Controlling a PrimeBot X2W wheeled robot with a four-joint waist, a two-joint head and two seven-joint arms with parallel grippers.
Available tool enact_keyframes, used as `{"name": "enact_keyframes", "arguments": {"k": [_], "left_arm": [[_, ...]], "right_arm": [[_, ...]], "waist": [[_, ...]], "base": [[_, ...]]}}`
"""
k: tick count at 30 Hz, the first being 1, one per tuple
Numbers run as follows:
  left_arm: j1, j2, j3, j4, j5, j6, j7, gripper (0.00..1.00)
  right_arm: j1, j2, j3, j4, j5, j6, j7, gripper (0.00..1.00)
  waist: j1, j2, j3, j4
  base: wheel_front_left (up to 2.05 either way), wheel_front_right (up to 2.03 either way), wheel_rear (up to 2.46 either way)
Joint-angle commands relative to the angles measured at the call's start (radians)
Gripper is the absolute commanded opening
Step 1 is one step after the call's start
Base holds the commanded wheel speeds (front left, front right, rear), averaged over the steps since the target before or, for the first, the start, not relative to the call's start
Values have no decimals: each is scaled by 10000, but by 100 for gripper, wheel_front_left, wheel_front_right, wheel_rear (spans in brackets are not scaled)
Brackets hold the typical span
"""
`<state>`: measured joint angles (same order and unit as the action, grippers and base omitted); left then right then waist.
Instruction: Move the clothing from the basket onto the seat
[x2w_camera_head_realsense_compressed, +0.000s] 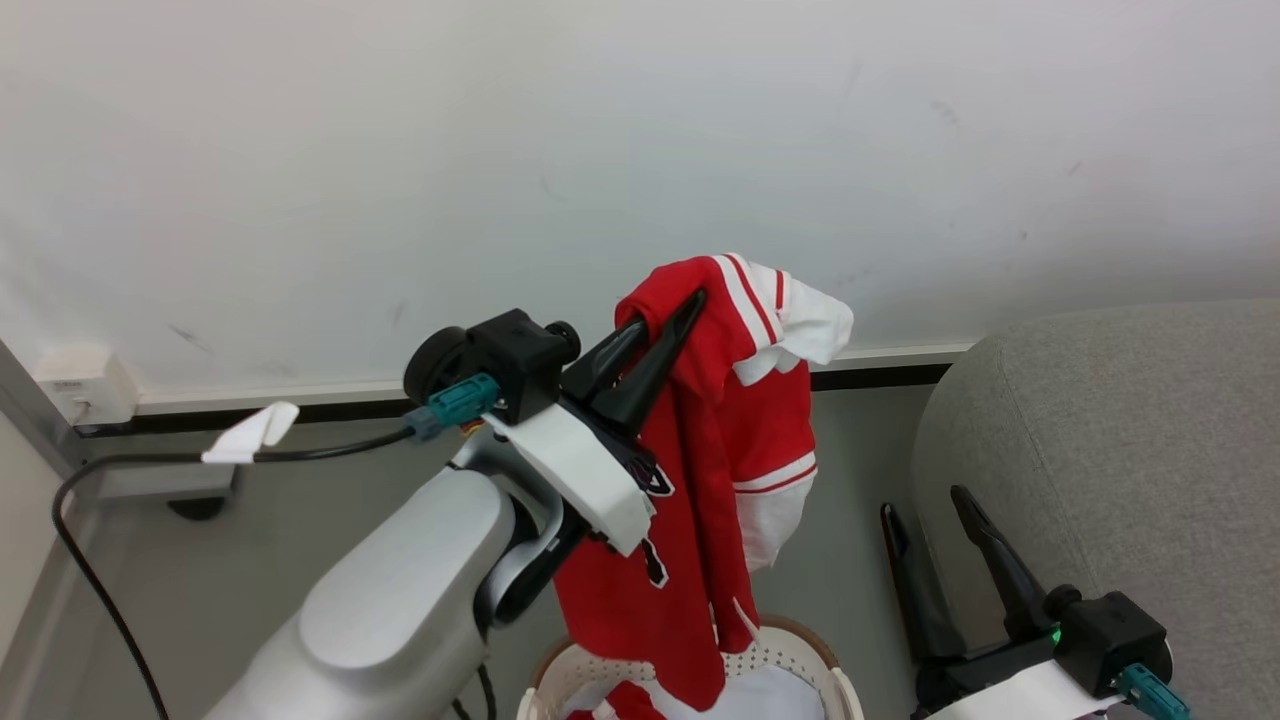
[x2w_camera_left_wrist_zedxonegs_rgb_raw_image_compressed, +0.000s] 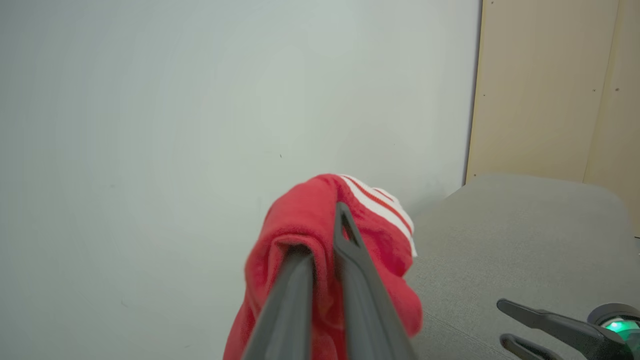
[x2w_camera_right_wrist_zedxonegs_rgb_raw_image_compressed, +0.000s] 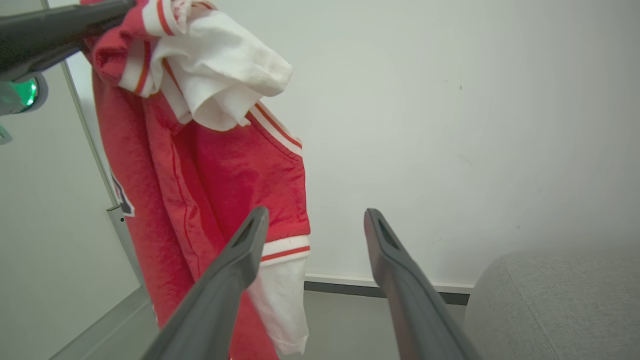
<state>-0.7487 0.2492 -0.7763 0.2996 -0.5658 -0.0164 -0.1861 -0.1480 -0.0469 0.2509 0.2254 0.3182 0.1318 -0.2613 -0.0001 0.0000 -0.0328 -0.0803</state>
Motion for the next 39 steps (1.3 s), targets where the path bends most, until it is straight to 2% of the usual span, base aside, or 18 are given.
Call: {"name": "enact_keyframes", "arguments": {"k": [1, 7, 13, 22, 28, 39], "left_arm": [[-78, 38, 40, -123, -84, 62, 9, 0], [-32, -89, 68, -332, -125, 280, 58, 0], [63, -218, -46, -390, -182, 329, 71, 0], [42, -503, -247, -668, -270, 359, 180, 0], [141, -809, -611, -1135, -291, 394, 450, 0], [204, -1045, -946, -1749, -454, 430, 789, 0]], "right_arm": [[-79, -32, 113, -29, 122, -21, -24, 100], [-143, -29, 454, -147, 155, -21, -22, 100], [-374, -32, 1659, 184, 142, -21, -22, 100], [-1234, -43, 3117, 1472, 300, -21, -24, 100], [-1762, -23, 3196, 2927, 354, -21, -22, 100], [-2535, -37, 3910, 4275, 1078, -21, -22, 100]], "waist": [[1, 0, 15, 27], [1, 0, 73, 100], [1, 0, 117, 168], [1, 0, 54, 507], [1, 0, -163, 1134], [1, 0, -306, 1769]], "base": [[0, 0, 0], [0, 0, 0], [0, 0, 0], [0, 0, 0], [0, 0, 0], [0, 0, 0]]}}
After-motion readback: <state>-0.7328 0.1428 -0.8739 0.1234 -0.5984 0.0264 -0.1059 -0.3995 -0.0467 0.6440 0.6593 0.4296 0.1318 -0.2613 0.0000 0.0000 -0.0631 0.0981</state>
